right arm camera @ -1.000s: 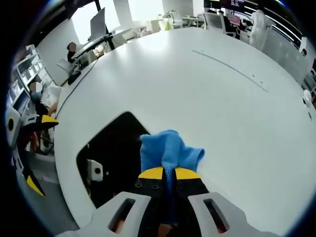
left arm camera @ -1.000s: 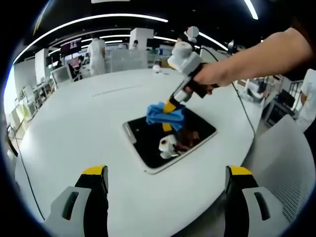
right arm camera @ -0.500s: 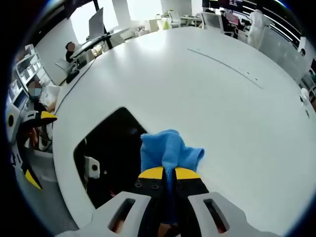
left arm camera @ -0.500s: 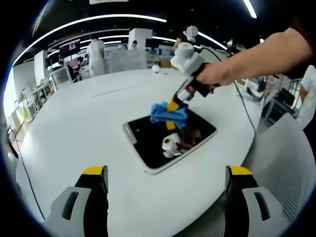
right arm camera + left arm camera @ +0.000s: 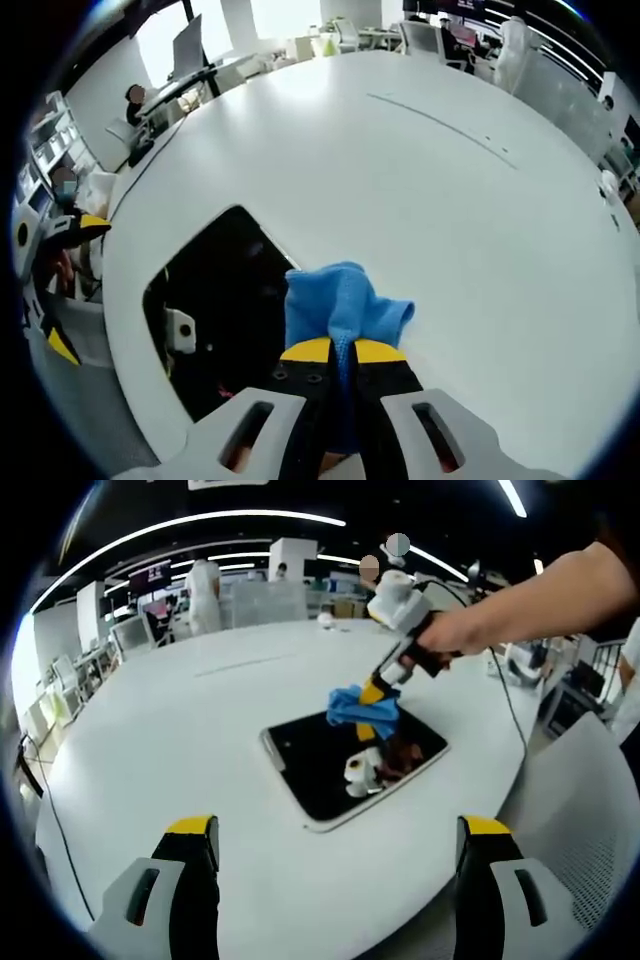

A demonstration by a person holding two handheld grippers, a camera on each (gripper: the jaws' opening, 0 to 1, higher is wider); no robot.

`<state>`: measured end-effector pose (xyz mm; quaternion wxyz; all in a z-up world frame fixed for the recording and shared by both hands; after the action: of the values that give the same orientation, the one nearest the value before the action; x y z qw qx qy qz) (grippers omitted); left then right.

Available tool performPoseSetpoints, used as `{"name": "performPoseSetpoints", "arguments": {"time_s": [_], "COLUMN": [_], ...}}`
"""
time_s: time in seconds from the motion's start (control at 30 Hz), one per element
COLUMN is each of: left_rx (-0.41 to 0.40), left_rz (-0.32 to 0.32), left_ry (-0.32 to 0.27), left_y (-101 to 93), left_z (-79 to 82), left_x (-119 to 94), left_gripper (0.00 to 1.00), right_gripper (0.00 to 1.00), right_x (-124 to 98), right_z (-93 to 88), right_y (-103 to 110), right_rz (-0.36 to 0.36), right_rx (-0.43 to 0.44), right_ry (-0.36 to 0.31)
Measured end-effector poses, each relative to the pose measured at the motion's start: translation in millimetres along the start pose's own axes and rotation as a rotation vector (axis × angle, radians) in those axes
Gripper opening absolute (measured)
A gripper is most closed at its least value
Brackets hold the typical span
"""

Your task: Wipe the mirror surface with the cleaning cloth until all visible marks leave the cleaned area.

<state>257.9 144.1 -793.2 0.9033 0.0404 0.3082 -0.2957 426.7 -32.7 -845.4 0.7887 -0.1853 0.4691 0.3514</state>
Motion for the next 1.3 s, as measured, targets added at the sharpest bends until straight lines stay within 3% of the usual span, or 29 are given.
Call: {"name": "performPoseSetpoints", "arguments": {"time_s": [0.37, 1.3], "left_rx": [0.003, 0.015], "left_rz": [0.004, 0.003], "left_ry": [0.000, 0.004], "left_y": [1.0, 1.4], "left_z": [0.1, -0.9], "left_x": [0, -1], "left_gripper": [0.98, 0.99], "right_gripper": [0.01, 0.01], "right_x": [-5, -19], "right_z": [-9.9, -37.3], "right_y": [5, 41], "right_rz": [-0.017, -0.054], "right_rx": [0.013, 0.014], "right_ry": [0.001, -0.029]}}
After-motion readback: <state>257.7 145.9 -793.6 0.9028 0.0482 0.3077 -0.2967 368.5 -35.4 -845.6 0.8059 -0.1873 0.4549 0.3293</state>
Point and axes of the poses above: the point that each gripper's makers call its tool centre point, and the gripper's own axes: x roughly forward along the fingers, y roughly to its left, z roughly out of its top, the point moved 1 cm from there along -x, roughly backward along the fingers, and after that the axes turned 2 degrees about -x, right-handed, at the moved point
